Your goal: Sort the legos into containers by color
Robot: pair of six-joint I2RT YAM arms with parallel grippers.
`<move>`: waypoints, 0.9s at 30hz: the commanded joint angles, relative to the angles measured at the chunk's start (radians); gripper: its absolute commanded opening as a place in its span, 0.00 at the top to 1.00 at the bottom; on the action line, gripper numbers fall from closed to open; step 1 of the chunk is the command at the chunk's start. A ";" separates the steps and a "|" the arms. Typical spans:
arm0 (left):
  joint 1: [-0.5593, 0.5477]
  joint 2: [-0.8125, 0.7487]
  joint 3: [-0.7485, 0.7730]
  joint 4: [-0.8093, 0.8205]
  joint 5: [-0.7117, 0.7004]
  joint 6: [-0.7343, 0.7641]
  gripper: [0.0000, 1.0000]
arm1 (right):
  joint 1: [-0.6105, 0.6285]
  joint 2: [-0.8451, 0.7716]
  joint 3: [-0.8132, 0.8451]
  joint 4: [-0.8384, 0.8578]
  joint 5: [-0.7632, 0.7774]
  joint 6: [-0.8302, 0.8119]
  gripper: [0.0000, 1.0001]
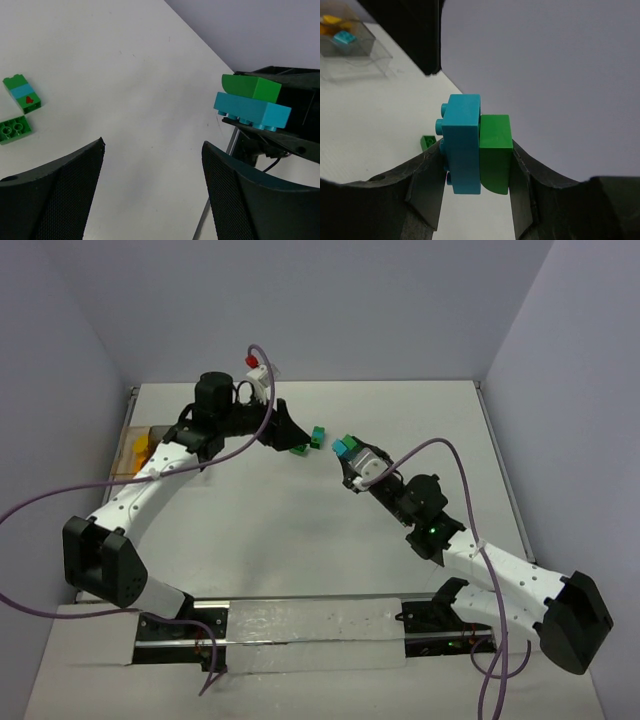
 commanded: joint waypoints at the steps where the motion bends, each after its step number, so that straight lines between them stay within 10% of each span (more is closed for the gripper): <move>1: -0.047 -0.052 0.014 0.014 -0.032 0.068 0.15 | 0.014 -0.024 0.043 0.012 -0.010 0.106 1.00; 27: -0.221 0.014 0.201 -0.288 -0.030 0.178 0.13 | 0.014 -0.002 0.090 -0.173 -0.036 0.178 1.00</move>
